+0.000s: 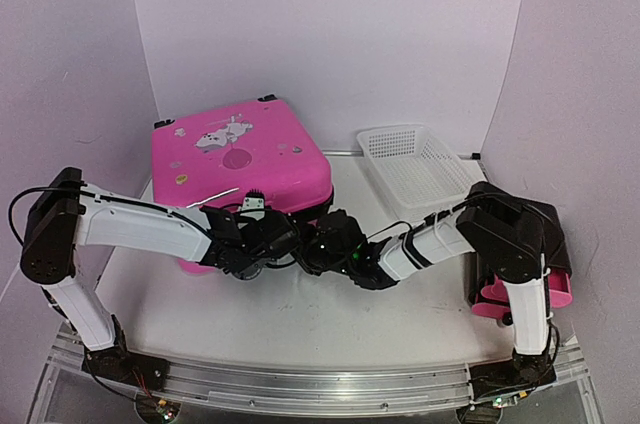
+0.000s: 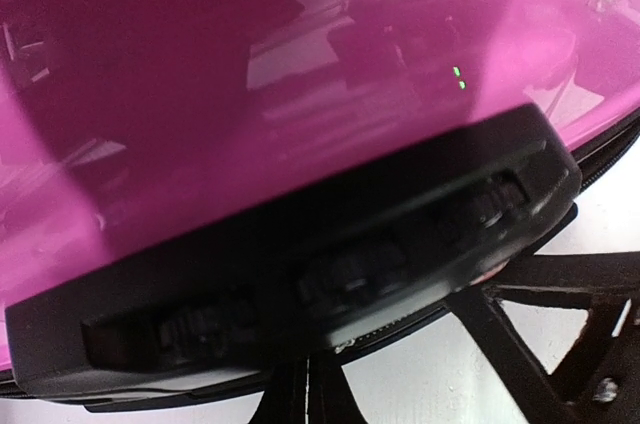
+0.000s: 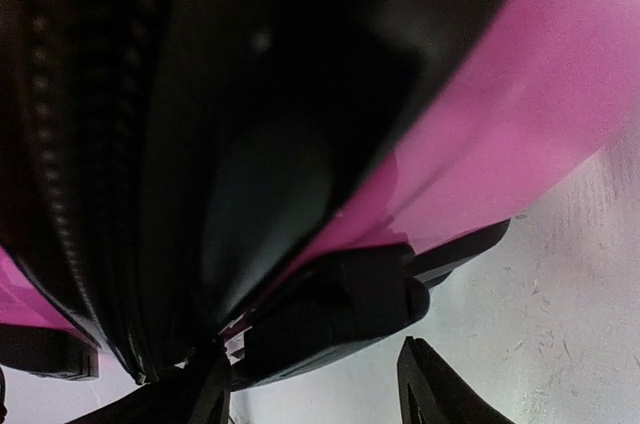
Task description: Open, take out, and arrange the luggage
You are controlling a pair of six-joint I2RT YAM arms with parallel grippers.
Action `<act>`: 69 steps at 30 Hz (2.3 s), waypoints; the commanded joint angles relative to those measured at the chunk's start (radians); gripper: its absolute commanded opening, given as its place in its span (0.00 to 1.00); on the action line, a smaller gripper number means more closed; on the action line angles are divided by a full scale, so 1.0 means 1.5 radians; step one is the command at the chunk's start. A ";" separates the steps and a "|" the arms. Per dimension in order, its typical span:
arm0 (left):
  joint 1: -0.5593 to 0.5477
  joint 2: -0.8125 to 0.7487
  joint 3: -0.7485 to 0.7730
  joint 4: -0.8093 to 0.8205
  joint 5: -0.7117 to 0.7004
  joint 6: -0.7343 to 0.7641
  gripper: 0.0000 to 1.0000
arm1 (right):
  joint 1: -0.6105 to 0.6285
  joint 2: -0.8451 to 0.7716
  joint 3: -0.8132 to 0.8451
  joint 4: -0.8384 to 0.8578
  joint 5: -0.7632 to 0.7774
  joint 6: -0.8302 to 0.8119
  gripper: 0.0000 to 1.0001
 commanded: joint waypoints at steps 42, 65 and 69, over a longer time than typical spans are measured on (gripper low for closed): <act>0.000 -0.234 -0.207 -0.330 -0.036 -0.270 0.04 | -0.064 0.011 -0.084 0.238 0.202 0.032 0.00; 0.109 -0.572 -0.321 0.131 0.462 0.111 0.78 | -0.145 -0.028 -0.070 0.130 0.064 -0.055 0.00; 0.108 -0.500 -0.334 0.219 0.511 0.102 0.72 | -0.146 -0.022 -0.055 0.124 0.051 -0.049 0.00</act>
